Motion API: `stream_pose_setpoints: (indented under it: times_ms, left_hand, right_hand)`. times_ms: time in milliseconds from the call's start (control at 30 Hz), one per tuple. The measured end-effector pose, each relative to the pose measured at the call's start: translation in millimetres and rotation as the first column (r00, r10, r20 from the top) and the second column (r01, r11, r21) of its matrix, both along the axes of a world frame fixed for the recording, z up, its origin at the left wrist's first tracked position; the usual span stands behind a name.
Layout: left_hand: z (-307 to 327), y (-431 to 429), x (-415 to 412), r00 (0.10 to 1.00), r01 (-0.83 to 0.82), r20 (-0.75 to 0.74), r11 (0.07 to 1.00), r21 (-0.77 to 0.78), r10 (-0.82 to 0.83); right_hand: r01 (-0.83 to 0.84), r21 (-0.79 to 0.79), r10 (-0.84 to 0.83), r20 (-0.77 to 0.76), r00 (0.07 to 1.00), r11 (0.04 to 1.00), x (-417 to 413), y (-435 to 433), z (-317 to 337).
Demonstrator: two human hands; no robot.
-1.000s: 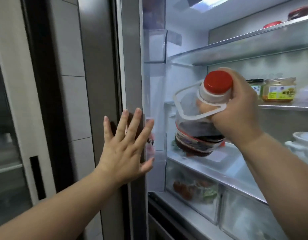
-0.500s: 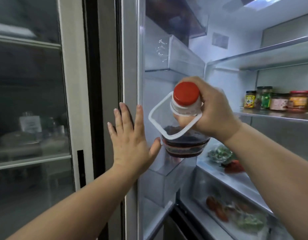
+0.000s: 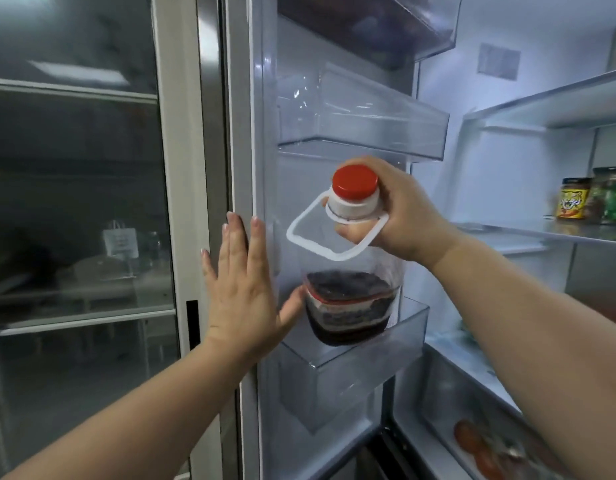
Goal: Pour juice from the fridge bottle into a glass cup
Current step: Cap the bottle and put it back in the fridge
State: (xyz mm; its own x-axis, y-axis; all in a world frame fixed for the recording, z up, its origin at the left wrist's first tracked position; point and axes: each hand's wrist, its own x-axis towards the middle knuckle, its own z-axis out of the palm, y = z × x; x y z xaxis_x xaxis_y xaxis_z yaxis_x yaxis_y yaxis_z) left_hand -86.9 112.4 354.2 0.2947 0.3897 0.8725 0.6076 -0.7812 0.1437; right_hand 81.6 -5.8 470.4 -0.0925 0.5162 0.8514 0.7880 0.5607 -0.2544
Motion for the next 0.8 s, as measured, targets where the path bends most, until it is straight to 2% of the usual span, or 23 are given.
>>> stream_pose_setpoints:
  times_ms: [133,233,467,600,800]
  left_hand:
    - [-4.5,5.8,0.0,0.999,0.035,0.040,0.999,0.034,-0.036]
    - [-5.7,5.7,4.9,0.991,0.086,0.099,0.994,0.069,-0.092]
    - [-9.0,-1.1,10.6,0.978,0.145,0.132,0.981,0.126,-0.162]
    - [-10.1,-9.4,15.7,0.972,0.155,0.151,0.977,0.148,-0.178]
    - [-9.5,-25.0,22.8,0.976,0.147,0.136,0.975,0.165,-0.171]
  right_hand:
    - [-0.072,-0.167,0.055,-0.107,0.993,0.983,24.1,15.9,7.8]
    - [-0.057,-0.286,0.014,-0.151,0.988,0.957,43.2,24.1,4.8]
    - [-0.151,-0.322,0.005,-0.414,0.910,0.935,64.7,40.8,-11.0]
    - [-0.071,-0.398,-0.078,-0.347,0.935,0.915,65.0,51.7,-22.4]
    - [-0.046,-0.382,-0.082,-0.312,0.947,0.923,60.0,53.3,-44.7]
